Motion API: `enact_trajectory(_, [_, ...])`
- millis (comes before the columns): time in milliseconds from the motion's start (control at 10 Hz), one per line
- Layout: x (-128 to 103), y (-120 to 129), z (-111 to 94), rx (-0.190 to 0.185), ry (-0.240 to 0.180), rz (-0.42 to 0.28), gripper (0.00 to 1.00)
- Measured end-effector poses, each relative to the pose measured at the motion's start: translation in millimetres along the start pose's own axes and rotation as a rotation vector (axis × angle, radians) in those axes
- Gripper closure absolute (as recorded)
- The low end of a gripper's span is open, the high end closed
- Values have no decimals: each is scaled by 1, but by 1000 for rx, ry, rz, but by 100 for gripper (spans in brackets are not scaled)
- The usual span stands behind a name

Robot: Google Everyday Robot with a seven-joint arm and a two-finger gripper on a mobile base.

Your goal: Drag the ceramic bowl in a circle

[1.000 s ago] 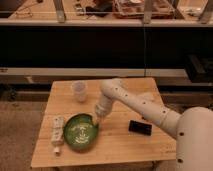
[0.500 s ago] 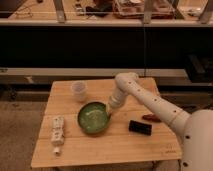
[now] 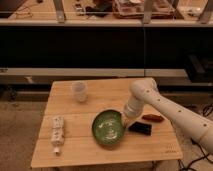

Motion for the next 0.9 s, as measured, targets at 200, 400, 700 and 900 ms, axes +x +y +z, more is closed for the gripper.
enact_trajectory(200, [-36,-17,0,1,-25,-112,100])
enact_trajectory(400, [-49,-48,12,32,-62,-213,100])
enact_trajectory(700, [-41,-118,37,90,-115,-388,100])
enact_trajectory(900, [-12,-158,52,115,-116,-464,100])
